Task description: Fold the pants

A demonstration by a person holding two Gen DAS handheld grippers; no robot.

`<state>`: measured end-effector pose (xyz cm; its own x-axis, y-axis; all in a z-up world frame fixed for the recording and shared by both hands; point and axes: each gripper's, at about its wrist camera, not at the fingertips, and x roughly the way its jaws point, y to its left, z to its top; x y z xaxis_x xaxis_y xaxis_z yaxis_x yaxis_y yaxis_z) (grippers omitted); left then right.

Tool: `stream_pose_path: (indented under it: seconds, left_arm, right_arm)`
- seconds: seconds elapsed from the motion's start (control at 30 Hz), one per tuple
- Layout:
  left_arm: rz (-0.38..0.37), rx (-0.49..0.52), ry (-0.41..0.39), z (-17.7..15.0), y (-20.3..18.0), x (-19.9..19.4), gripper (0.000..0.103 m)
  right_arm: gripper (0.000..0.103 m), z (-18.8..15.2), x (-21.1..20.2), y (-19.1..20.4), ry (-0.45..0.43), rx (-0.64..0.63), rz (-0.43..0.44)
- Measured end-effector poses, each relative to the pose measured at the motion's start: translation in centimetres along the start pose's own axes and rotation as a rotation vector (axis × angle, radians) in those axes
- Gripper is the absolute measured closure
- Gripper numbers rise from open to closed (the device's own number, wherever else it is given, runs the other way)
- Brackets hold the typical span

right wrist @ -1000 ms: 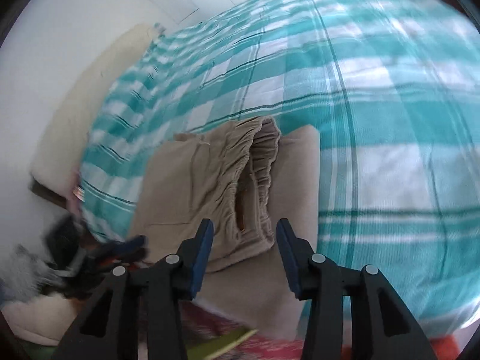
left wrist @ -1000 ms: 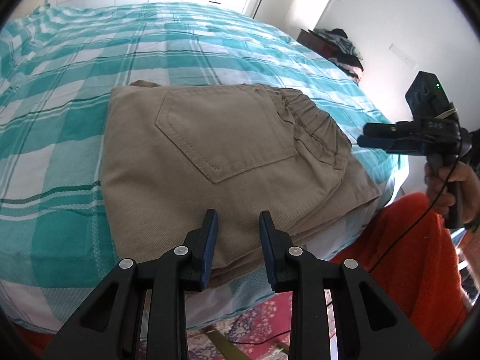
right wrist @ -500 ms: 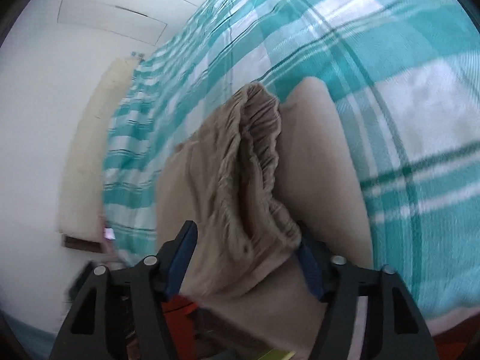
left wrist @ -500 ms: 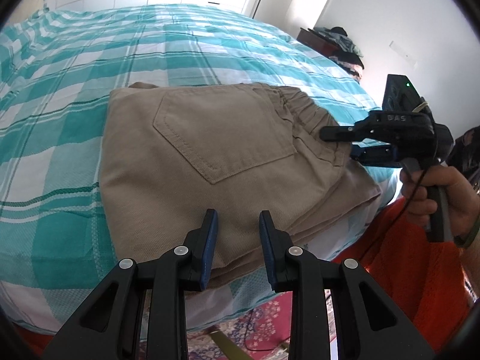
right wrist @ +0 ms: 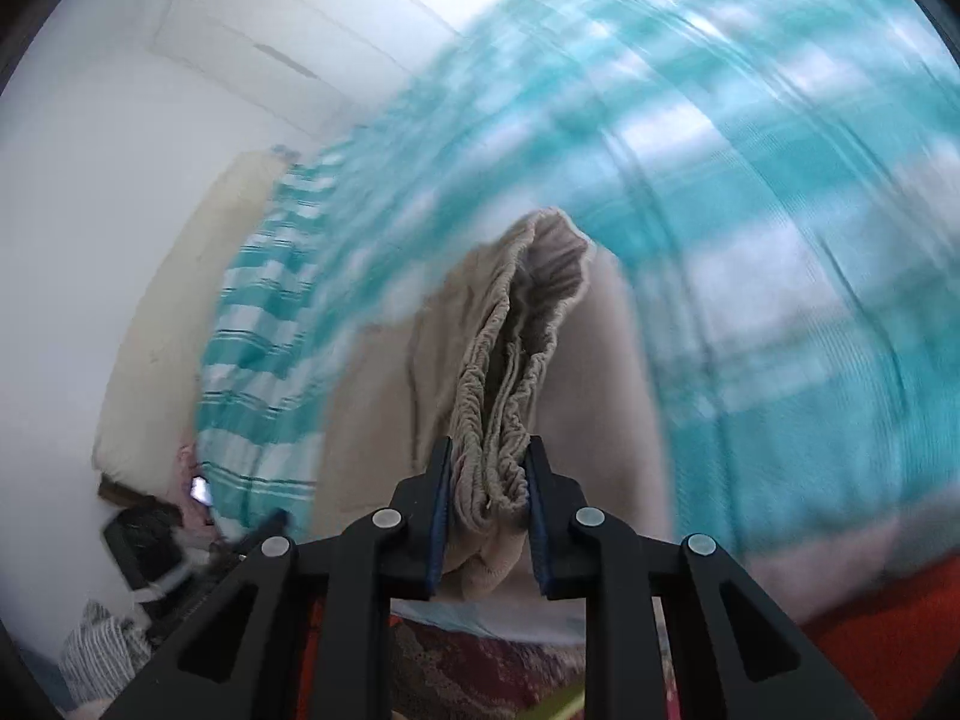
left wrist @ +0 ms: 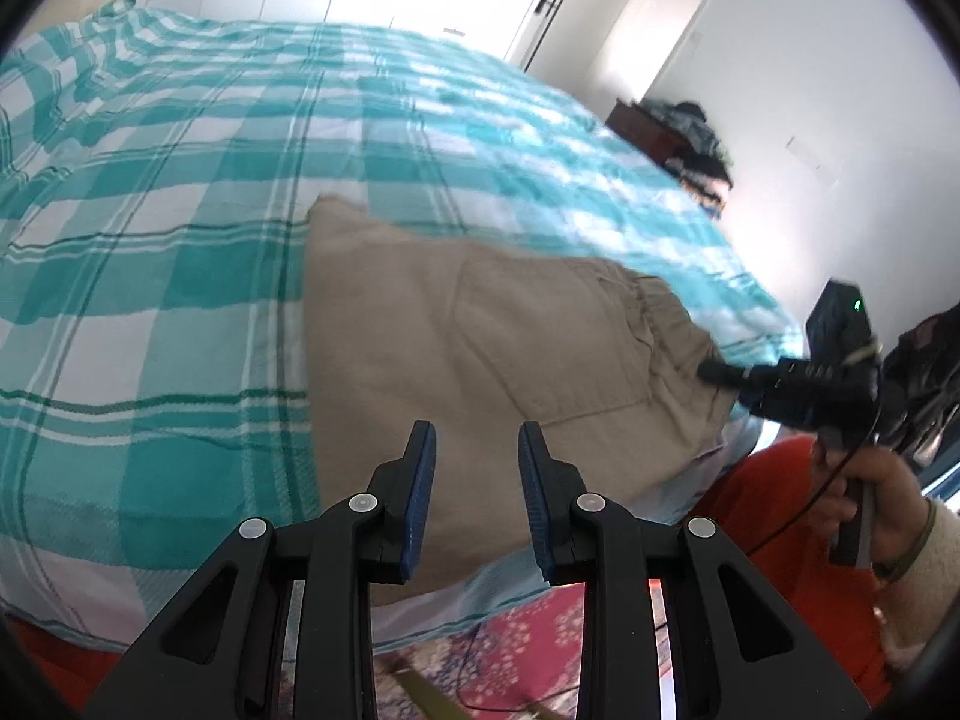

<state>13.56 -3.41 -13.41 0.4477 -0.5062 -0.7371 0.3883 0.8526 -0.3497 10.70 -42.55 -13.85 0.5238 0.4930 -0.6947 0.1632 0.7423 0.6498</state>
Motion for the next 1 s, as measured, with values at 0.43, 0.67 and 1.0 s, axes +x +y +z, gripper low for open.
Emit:
stream_pose_path:
  seconds: [0.43,0.67,1.0]
  left_arm:
    - [0.222,-0.026,0.078,1.6,0.9,0.8,0.069]
    - [0.299,-0.025,0.151,0.6,1.0,2.7,0.067]
    - [0.326,0.017,0.156,0.3,0.1,3.4,0.062]
  right_arm:
    - [0.064,1.4,-3.7,3.9,-0.101,-0.274,-0.222]
    - [0.064,-1.3,0.9,7.6,-0.015,-0.472,-0.216]
    - [0.064,-2.9,4.1,5.0,0.034,-0.455,-0.256]
